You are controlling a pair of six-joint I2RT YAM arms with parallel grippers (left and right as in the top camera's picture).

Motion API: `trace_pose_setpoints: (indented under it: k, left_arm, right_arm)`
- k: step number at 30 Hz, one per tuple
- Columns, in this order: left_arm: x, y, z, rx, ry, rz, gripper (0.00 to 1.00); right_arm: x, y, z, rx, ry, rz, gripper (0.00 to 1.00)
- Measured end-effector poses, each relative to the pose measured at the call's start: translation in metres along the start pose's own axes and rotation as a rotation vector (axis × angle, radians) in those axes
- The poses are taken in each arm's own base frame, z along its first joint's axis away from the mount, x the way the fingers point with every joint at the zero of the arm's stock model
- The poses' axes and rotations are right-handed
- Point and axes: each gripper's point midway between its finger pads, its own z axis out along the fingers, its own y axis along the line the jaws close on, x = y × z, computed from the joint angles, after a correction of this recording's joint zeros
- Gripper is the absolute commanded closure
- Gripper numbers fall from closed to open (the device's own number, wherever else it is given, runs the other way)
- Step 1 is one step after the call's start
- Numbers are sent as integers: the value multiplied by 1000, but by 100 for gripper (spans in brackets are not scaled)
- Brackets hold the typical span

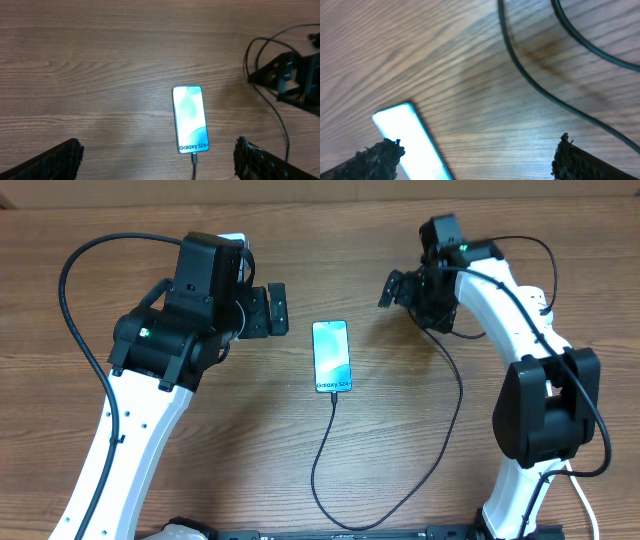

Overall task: Plug charger to phone and switch on socket
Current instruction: 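Move the right gripper over the power strip's switch beside the plug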

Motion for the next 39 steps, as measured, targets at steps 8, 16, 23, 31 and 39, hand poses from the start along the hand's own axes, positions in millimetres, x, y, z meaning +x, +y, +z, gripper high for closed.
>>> trace_pose_setpoints:
  k: [8,16,23,31,39]
  left_arm:
    - [0,0,0,0,0,0,0]
    - [0,0,0,0,0,0,0]
    - [0,0,0,0,0,0,0]
    - [0,0,0,0,0,0,0]
    - [0,0,0,0,0,0,0]
  right_arm:
    - [-16,24,-72,-39,-60,-52,0]
    - [-52,-13,-135,-59,-163,33,0]
    - [-88,-119,-174,-101,-215,210,0]
    - [-91,-230,-211,-149,-277,352,0]
    - [-91,-255,-218,-142,-308,308,0]
